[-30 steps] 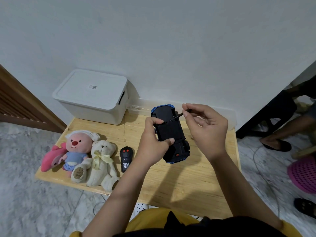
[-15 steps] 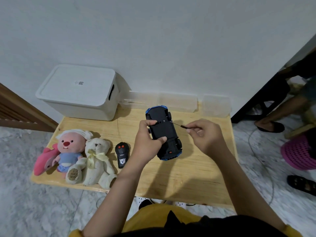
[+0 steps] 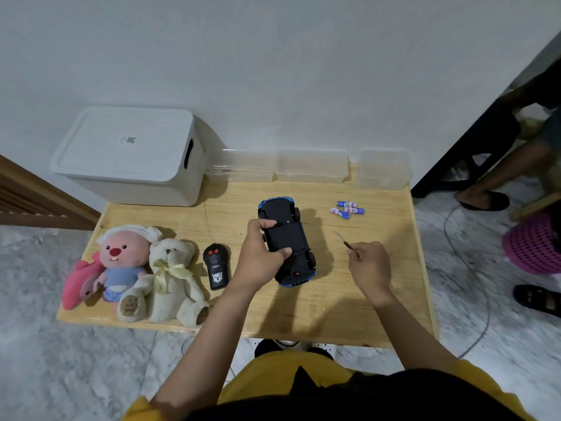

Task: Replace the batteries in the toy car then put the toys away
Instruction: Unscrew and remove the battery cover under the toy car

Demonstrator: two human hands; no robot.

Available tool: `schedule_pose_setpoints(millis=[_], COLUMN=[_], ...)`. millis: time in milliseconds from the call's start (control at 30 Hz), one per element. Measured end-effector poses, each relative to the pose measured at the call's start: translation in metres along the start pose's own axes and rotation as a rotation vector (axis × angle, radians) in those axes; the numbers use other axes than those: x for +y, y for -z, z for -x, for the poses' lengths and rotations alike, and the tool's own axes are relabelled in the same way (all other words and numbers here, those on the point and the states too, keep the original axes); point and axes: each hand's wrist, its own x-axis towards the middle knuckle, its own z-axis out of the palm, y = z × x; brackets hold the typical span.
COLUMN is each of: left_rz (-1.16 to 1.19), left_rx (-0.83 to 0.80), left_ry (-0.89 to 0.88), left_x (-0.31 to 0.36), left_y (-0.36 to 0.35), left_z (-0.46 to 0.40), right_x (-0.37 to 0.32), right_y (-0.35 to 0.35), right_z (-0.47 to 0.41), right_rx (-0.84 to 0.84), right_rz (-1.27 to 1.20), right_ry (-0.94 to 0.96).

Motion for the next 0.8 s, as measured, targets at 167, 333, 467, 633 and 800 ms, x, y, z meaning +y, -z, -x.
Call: schedule_pose_setpoints(millis=[167, 333, 467, 633, 800], left_rz=[-0.037, -0.067, -0.073, -0.077, -0.066], left_rx=[-0.025, -0.033, -0.041, -0.06, -0.065], left_ry=[-0.027, -0.06, -0.092, -0.132, -0.155], left_x=[-0.003, -0.007, -0.008, -0.008, -0.007], left_y=[0.0, 0.002, 0.001, -0.004, -0.005], left_z=[0.001, -0.001, -0.003, -0.005, -0.003], right_x=[0.004, 0.005, -0.034, -0.084, -0.094], right_y=[-0.006, -0.007, 0.012, 0.022, 0.021], right_z=[0.005, 0.006, 0.011, 0.021, 0.022], right_rx=[0.068, 0.073, 0.101, -0.009, -0.043], right_rz=[0.045, 0.042, -0.303, -0.482, -0.314], right_ry=[0.024, 0.053, 0.119, 0.4, 0.556])
